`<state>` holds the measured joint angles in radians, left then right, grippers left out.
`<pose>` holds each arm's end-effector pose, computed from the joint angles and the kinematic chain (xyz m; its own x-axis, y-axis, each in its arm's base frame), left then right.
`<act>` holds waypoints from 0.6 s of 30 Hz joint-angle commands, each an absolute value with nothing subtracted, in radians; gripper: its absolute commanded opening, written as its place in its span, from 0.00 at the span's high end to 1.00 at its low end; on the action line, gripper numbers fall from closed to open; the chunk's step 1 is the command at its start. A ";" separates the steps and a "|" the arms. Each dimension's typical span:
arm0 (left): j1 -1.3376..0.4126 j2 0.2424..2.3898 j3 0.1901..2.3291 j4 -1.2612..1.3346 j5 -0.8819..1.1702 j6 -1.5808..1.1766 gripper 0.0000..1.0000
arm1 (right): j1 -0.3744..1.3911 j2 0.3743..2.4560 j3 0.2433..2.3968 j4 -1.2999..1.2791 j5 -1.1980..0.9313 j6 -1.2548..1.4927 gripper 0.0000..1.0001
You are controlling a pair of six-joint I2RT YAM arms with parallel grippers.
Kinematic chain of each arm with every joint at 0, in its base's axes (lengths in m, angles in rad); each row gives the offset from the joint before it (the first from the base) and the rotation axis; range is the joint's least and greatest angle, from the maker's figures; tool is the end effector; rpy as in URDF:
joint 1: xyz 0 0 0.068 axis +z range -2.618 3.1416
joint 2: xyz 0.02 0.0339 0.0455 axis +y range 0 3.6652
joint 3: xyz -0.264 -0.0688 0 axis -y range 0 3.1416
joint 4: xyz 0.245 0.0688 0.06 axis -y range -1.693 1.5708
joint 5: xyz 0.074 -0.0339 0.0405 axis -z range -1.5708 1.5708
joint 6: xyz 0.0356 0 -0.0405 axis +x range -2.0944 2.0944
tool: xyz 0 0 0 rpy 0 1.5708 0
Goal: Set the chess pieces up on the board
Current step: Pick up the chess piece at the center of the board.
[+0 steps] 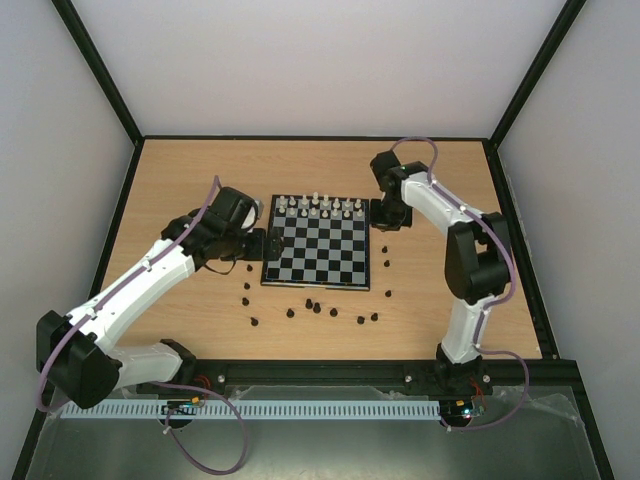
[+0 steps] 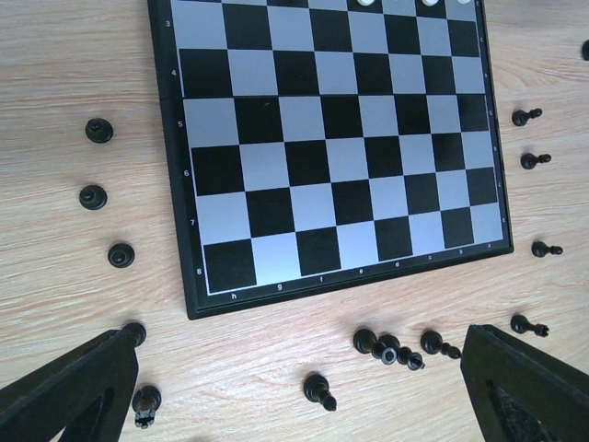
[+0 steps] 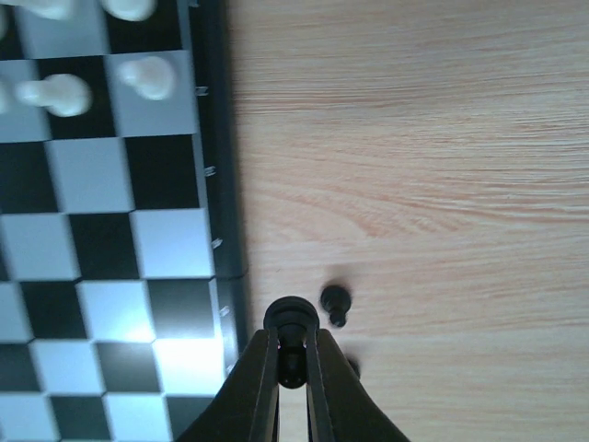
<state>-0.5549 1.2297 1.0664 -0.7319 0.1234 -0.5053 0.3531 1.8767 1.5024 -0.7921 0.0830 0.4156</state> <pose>0.2115 -0.1363 0.2963 -0.8651 -0.0289 -0.5007 0.1937 0.9016 -0.3868 0.3694 0.1330 0.2309 -0.9160 0.0912 -0.3907 0.0610 0.9942 0.0891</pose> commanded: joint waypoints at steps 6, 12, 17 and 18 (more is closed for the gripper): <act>-0.537 1.233 1.158 -0.832 0.127 -0.530 0.01 | 0.529 1.730 1.514 -0.969 0.060 0.422 0.96; -0.538 1.172 1.071 -0.777 0.164 -0.562 0.01 | 0.606 1.642 1.463 -1.037 0.018 0.479 0.95; -0.538 1.132 1.009 -0.789 0.162 -0.565 0.01 | 0.614 1.639 1.408 -1.042 0.011 0.478 0.94; -0.538 1.126 1.002 -0.794 0.160 -0.567 0.01 | 0.617 1.645 1.396 -1.036 0.009 0.480 0.94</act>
